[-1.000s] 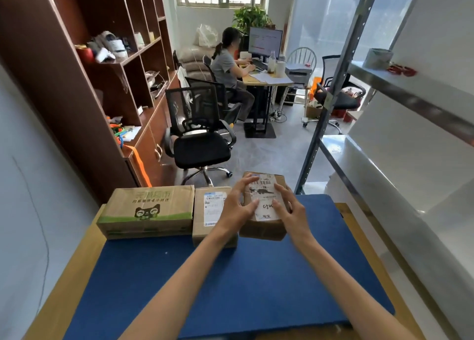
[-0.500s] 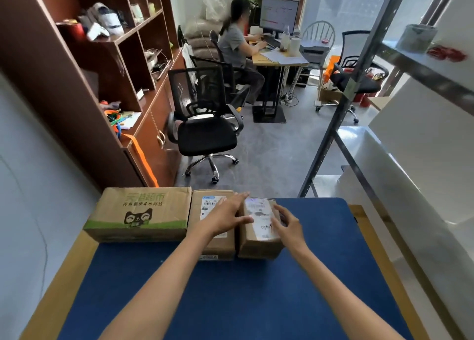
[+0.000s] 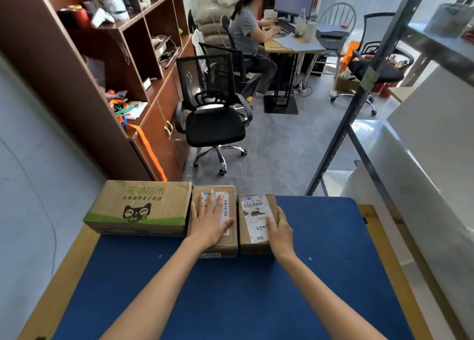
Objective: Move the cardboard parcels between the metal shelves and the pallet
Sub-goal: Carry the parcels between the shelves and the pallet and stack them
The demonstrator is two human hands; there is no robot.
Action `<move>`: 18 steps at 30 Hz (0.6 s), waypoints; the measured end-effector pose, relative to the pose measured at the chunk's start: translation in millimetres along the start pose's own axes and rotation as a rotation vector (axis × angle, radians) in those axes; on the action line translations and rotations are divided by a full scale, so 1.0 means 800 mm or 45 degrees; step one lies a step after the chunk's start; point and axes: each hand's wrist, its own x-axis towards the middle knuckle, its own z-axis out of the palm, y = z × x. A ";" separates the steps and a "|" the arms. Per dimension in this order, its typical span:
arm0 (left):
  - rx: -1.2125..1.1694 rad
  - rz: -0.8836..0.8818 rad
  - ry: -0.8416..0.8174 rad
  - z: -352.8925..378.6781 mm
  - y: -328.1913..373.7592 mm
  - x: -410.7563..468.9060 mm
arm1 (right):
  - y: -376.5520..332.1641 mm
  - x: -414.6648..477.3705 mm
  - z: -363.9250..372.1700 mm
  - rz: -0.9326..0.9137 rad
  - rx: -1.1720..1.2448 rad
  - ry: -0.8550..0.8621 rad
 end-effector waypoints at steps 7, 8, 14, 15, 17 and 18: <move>0.037 -0.003 0.009 0.000 -0.002 -0.001 | 0.008 0.036 0.012 -0.068 -0.129 0.015; 0.035 0.000 0.005 -0.001 -0.001 -0.001 | 0.005 0.034 0.011 -0.066 -0.157 0.007; 0.038 -0.009 -0.028 -0.004 -0.001 -0.003 | 0.002 0.032 0.005 -0.078 -0.273 -0.077; 0.023 -0.007 -0.029 -0.004 -0.001 -0.003 | 0.002 0.032 0.002 -0.094 -0.292 -0.090; -0.024 0.009 -0.004 -0.009 0.001 -0.006 | -0.002 0.030 -0.008 -0.189 -0.326 -0.069; -0.050 0.031 0.020 -0.012 0.002 -0.009 | -0.005 0.028 -0.014 -0.263 -0.330 -0.037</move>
